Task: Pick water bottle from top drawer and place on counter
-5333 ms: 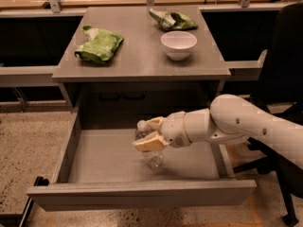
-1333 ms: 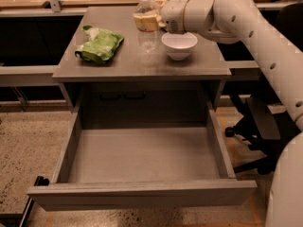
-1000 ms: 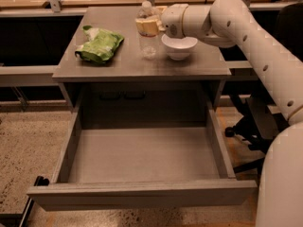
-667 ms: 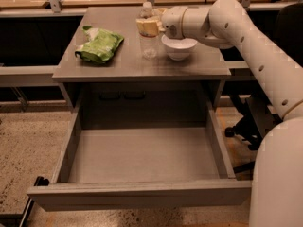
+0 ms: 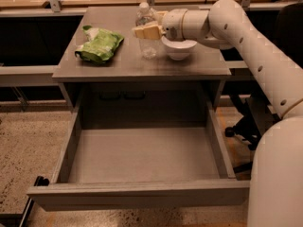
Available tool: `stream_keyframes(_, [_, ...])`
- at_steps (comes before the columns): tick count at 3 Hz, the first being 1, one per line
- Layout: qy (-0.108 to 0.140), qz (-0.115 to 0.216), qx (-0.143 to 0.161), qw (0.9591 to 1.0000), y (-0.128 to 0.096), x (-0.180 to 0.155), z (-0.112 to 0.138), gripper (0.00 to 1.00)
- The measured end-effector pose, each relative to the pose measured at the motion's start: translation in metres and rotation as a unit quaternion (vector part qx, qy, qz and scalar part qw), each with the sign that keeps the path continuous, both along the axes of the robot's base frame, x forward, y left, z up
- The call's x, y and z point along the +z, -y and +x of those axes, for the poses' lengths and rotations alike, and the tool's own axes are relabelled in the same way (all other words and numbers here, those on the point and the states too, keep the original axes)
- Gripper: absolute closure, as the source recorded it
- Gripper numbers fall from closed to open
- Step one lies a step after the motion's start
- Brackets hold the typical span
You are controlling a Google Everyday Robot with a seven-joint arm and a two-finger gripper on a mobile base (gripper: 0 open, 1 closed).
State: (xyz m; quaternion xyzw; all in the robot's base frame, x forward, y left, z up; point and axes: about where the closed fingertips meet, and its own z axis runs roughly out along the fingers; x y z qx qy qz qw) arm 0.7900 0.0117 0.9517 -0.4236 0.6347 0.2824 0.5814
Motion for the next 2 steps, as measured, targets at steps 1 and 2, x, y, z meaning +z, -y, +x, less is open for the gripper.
stream_keyframes(1, [-0.013, 0.007, -0.003, 0.9999, 0.0011, -0.003, 0.0058, 0.0])
stream_keyframes(2, [-0.013, 0.007, -0.003, 0.9999, 0.001, -0.003, 0.0058, 0.0])
